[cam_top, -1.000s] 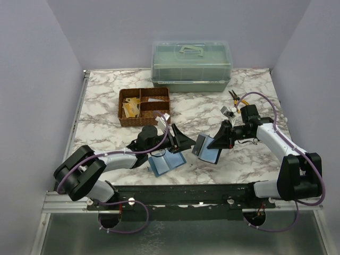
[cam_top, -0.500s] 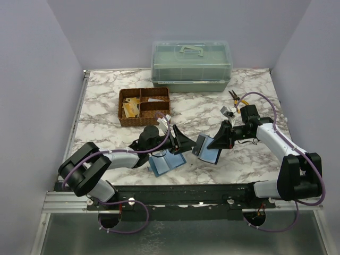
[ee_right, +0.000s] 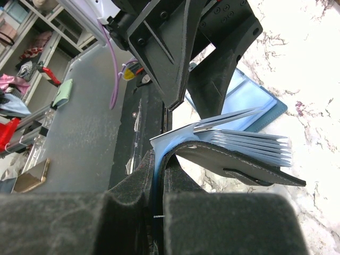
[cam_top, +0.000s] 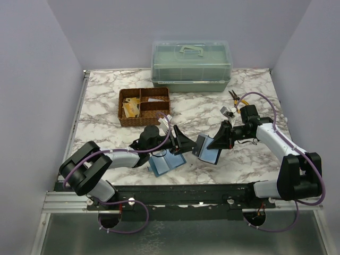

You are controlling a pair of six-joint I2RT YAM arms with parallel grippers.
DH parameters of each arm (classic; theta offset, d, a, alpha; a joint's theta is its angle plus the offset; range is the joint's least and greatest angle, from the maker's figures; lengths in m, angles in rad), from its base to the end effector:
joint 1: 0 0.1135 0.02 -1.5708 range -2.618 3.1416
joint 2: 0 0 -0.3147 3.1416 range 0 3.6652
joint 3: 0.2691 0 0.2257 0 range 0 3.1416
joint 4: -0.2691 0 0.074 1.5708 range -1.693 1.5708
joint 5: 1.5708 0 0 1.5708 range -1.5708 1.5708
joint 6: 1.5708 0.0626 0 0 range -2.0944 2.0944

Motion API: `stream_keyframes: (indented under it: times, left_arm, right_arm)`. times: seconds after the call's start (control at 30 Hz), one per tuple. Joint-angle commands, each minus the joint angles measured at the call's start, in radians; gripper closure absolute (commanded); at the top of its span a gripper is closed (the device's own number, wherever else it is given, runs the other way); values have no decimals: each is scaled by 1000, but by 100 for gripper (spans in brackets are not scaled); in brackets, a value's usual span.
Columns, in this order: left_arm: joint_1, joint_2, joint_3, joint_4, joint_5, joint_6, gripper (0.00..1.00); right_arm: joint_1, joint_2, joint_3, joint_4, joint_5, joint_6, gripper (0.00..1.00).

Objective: Take the credit cards out of the card holder
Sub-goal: Remove the credit card from the card holder.

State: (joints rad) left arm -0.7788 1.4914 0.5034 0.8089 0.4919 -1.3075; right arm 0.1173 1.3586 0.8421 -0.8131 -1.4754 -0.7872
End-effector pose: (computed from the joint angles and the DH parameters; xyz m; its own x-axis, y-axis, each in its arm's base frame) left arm 0.1871 -0.2262 0.2556 -0.9502 -0.2580 -0.1749 0.1248 0.1991 -0.9720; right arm 0.1830 0.0843 0.2882 -0.5055 -0.1275 -0.8533 -0.8577 -0.0334 0.5131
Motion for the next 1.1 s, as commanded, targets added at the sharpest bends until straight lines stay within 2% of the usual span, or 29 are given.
stream_keyframes:
  times: [0.0, 0.13, 0.47, 0.63, 1.07]
  left_arm:
    - [0, 0, 26, 56, 48, -23, 36]
    - [0, -8, 19, 82, 53, -40, 42]
    - [1, -47, -11, 110, 52, -50, 43]
    - [4, -61, -12, 115, 54, -52, 52]
    - [11, -89, -21, 115, 56, -57, 53]
  right_arm:
    - [6, 5, 9, -20, -52, -24, 100]
    - [7, 7, 12, -20, -46, -24, 100]
    - [7, -1, -8, 81, 21, 85, 100]
    - [10, -4, -28, 171, 96, 190, 100]
    - [19, 19, -29, 256, 197, 296, 100]
